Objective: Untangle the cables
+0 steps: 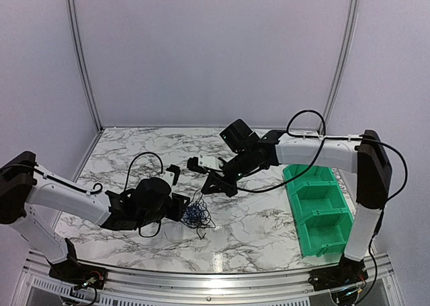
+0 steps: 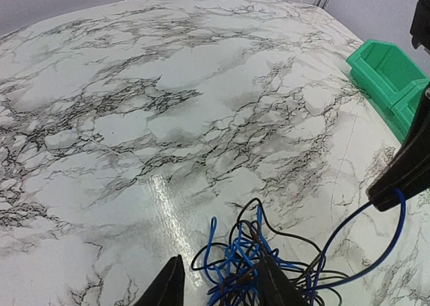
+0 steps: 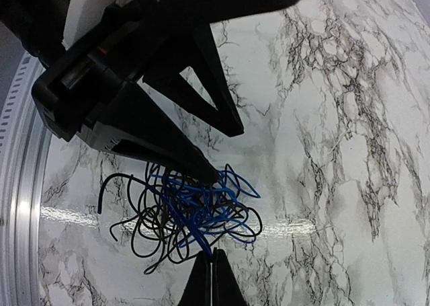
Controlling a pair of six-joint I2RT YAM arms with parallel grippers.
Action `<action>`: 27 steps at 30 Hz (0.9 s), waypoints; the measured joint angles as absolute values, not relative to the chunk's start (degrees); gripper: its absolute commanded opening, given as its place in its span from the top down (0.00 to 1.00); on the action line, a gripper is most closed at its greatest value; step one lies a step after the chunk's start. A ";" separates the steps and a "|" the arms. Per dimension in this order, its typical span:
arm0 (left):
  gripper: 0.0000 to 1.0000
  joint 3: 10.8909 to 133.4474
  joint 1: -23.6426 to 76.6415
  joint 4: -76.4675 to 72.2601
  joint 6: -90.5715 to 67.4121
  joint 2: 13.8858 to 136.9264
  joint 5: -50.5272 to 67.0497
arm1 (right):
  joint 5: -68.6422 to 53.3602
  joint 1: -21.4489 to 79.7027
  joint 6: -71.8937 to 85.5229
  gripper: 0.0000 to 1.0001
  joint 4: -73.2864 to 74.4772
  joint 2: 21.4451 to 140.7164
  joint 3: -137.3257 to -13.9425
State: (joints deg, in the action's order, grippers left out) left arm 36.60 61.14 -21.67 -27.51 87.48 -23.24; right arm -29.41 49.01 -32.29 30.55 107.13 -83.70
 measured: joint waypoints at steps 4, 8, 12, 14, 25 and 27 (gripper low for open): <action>0.52 36.73 61.14 -22.04 -29.02 87.29 -24.40 | -29.58 49.01 -31.90 1.00 30.50 107.13 -83.15; 0.46 33.63 61.12 -22.46 -29.91 81.97 -24.82 | -29.54 49.01 -31.90 1.00 30.50 107.13 -83.09; 0.45 31.33 61.23 -22.57 -29.23 77.38 -22.72 | -29.50 49.01 -31.90 1.00 30.48 107.13 -83.09; 0.46 31.14 61.23 -22.65 -28.67 76.88 -21.15 | -29.50 49.01 -31.90 1.00 30.48 107.13 -83.09; 0.47 31.22 61.82 -23.79 -26.33 82.28 -15.84 | -29.61 49.01 -31.86 1.00 30.50 107.13 -83.09; 0.48 31.40 61.84 -24.16 -26.33 83.29 -15.88 | -29.63 49.01 -31.73 1.00 30.50 107.13 -83.09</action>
State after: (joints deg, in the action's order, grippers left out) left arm 31.40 61.84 -24.16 -26.33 83.29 -15.88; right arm -29.63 49.01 -31.73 30.50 107.13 -83.09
